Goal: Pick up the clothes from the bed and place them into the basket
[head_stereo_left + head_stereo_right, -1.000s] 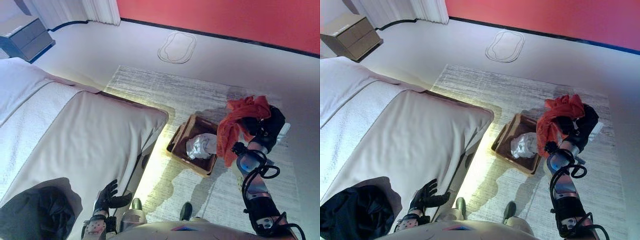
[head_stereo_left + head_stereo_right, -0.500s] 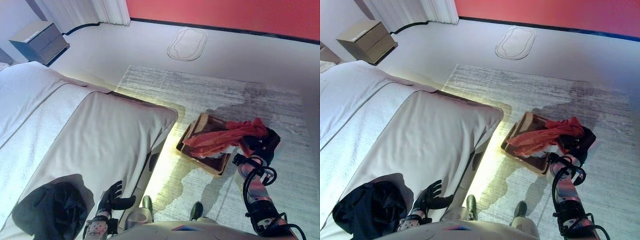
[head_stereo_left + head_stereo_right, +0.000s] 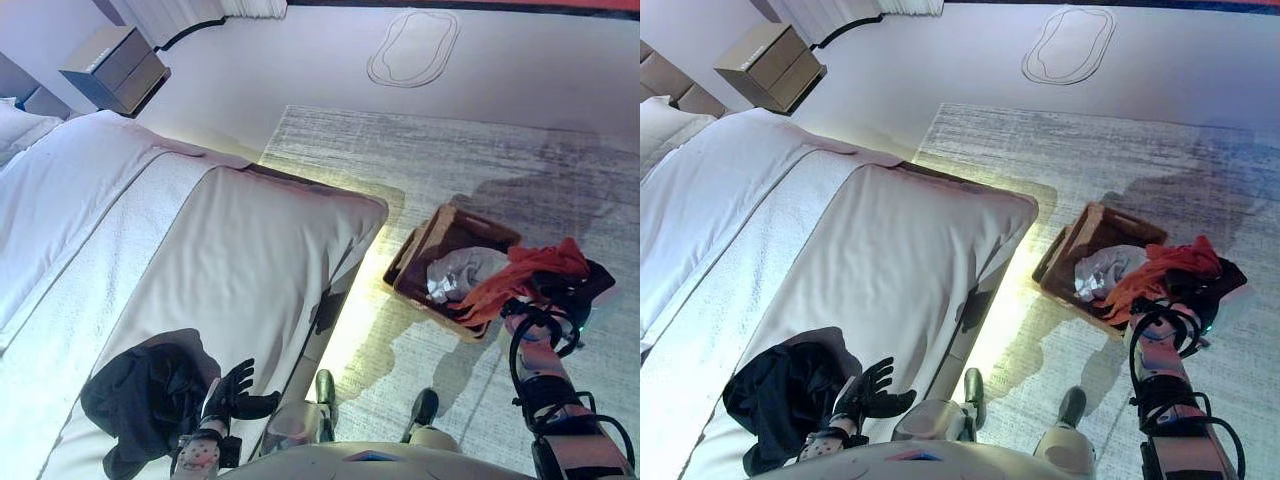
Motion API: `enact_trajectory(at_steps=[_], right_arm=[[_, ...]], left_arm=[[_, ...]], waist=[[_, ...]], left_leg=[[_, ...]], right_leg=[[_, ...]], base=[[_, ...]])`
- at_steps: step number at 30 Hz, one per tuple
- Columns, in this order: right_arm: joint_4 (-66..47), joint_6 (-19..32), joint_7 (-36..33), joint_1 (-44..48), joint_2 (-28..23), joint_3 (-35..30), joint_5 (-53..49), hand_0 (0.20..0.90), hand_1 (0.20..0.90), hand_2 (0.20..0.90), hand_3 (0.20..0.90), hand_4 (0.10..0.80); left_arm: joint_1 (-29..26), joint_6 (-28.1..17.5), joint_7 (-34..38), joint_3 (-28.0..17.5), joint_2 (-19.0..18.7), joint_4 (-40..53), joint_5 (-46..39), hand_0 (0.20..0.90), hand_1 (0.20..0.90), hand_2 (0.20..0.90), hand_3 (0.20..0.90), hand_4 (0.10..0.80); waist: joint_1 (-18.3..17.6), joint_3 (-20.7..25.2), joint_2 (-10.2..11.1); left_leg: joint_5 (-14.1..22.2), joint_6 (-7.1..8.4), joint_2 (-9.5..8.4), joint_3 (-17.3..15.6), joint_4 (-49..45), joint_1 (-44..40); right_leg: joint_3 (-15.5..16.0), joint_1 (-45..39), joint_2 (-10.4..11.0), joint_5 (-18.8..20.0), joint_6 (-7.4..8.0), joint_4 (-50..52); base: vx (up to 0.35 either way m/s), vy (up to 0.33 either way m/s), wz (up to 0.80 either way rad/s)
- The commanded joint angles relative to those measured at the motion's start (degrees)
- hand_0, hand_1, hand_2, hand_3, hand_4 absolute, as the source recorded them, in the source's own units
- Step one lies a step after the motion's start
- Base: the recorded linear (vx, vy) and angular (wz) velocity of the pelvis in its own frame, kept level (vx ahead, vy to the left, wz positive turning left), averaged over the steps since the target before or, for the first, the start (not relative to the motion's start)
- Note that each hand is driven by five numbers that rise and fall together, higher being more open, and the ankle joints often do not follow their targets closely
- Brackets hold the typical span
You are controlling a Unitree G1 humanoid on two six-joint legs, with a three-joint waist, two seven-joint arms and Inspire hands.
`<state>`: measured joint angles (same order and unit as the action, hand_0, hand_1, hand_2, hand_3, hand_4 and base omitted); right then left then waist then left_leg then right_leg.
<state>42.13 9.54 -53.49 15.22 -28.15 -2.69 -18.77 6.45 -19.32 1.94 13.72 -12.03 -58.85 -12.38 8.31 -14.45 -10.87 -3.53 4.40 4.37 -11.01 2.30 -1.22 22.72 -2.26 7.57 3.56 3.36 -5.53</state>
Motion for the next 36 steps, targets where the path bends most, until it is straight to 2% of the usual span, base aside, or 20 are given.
enact_trajectory(at_steps=[1, 4, 5, 6, 7, 12, 17, 23, 27, 36], right_arm=[[-0.75, 1.64, -1.77, 9.17, -8.00, -0.53, 0.96, 0.300, 0.300, 0.300, 0.200, 0.100], [1.98, 1.63, -0.83, 11.22, -10.23, -0.26, -1.41, 0.300, 0.300, 0.300, 0.200, 0.100], [2.49, 1.62, -0.73, 11.62, -10.51, -0.37, -2.18, 0.354, 0.354, 0.354, 0.263, 0.163], [3.76, 1.65, -0.13, 12.64, -11.33, -0.74, -2.99, 0.825, 0.825, 0.825, 0.812, 0.712], [4.43, 2.01, -0.43, 13.36, -11.86, -0.84, -3.21, 0.900, 0.900, 0.900, 0.900, 0.800], [7.16, 2.44, -0.21, 17.63, -14.80, -1.01, -5.67, 0.900, 0.900, 0.900, 0.900, 0.800], [9.69, -0.09, 3.15, 22.69, -19.42, 0.82, -4.04, 0.900, 0.900, 0.900, 0.900, 0.800], [10.32, -1.63, 7.89, 24.34, -21.51, 2.57, -3.79, 0.900, 0.900, 0.900, 0.900, 0.800], [9.01, -2.96, 12.36, 23.81, -20.54, 3.92, -2.68, 0.900, 0.900, 0.900, 0.900, 0.800], [5.99, -3.72, 20.04, 18.73, -14.53, 6.38, -1.23, 0.900, 0.900, 0.900, 0.900, 0.800]], left_arm=[[-3.32, -3.85, -0.16, 3.39, -3.79, 2.07, -2.45, 0.900, 0.900, 0.900, 0.900, 0.800], [-3.77, -3.76, -0.35, 4.22, -4.01, 2.58, -3.45, 0.900, 0.900, 0.900, 0.900, 0.800], [-3.84, -3.83, -0.25, 4.41, -4.01, 2.65, -3.89, 0.900, 0.900, 0.900, 0.900, 0.800], [-4.04, -3.74, -0.60, 4.55, -4.08, 2.84, -4.80, 0.900, 0.900, 0.900, 0.900, 0.800], [-4.09, -3.85, -0.73, 4.65, -4.04, 2.94, -5.13, 0.900, 0.900, 0.900, 0.900, 0.800], [-4.13, -3.54, -0.93, 5.99, -3.94, 3.70, -5.99, 0.900, 0.900, 0.900, 0.900, 0.800], [-3.92, -2.49, -2.56, 6.83, -4.53, 4.06, -6.95, 0.900, 0.900, 0.900, 0.900, 0.800], [-3.56, -2.01, -4.29, 6.25, -5.17, 3.30, -7.63, 0.900, 0.900, 0.900, 0.900, 0.800], [-3.53, -2.34, -4.89, 6.04, -5.39, 3.55, -7.89, 0.900, 0.900, 0.900, 0.900, 0.800], [-3.75, -3.07, -4.42, 4.43, -5.50, 3.28, -6.85, 0.900, 0.900, 0.900, 0.900, 0.800]], waist=[[0.80, 0.24, 2.30], [0.88, -0.22, 1.59], [0.91, -0.32, 1.49], [1.03, -0.43, 1.20], [1.13, -0.54, 1.05], [1.74, -1.12, 0.29], [2.13, -1.65, -0.43], [2.02, -1.42, -0.14], [1.77, -1.33, 0.35], [1.75, -1.57, 1.89]], left_leg=[[-0.37, 0.64, -3.58, -0.31, -1.35, 6.57], [-0.58, 0.83, -3.62, -0.32, -1.42, 6.93], [-0.58, 0.87, -3.64, -0.27, -1.43, 7.02], [-0.65, 0.91, -3.67, -0.19, -1.43, 7.16], [-0.71, 0.94, -3.75, -0.09, -1.35, 7.20], [-1.06, 1.18, -4.11, 0.50, -1.02, 7.48], [-1.50, 1.35, -4.41, 1.07, -0.45, 7.51], [-1.44, 1.38, -4.31, 0.86, -0.12, 7.12], [-1.33, 1.40, -4.07, 0.55, 0.13, 6.84], [-1.05, 1.28, -3.35, 0.25, 0.10, 6.32]], right_leg=[[5.39, -1.52, 3.06, -2.67, 1.75, 3.15], [5.67, -1.00, 3.31, -2.71, 1.75, 3.37], [5.71, -0.88, 3.34, -2.74, 1.74, 3.42], [5.81, -0.69, 3.37, -2.84, 1.64, 3.55], [5.82, -0.60, 3.35, -2.85, 1.60, 3.54], [6.04, -0.08, 3.35, -2.92, 1.44, 3.66], [6.20, 0.51, 3.36, -3.23, 1.31, 4.16], [6.36, 0.61, 3.39, -3.39, 1.42, 4.22], [6.27, 0.75, 3.24, -3.51, 1.38, 4.21], [6.55, 0.42, 2.80, -3.87, 0.92, 4.56]], base=[[0.000, 0.000, 0.00], [-0.020, 0.006, 0.03], [-0.023, -0.009, 0.04], [-0.016, -0.012, 0.04], [-0.013, -0.011, 0.05], [-0.012, -0.008, 0.03], [-0.015, -0.004, 0.07], [0.000, 0.000, 0.00], [0.000, 0.000, 0.00], [-0.003, -0.011, 0.00]])
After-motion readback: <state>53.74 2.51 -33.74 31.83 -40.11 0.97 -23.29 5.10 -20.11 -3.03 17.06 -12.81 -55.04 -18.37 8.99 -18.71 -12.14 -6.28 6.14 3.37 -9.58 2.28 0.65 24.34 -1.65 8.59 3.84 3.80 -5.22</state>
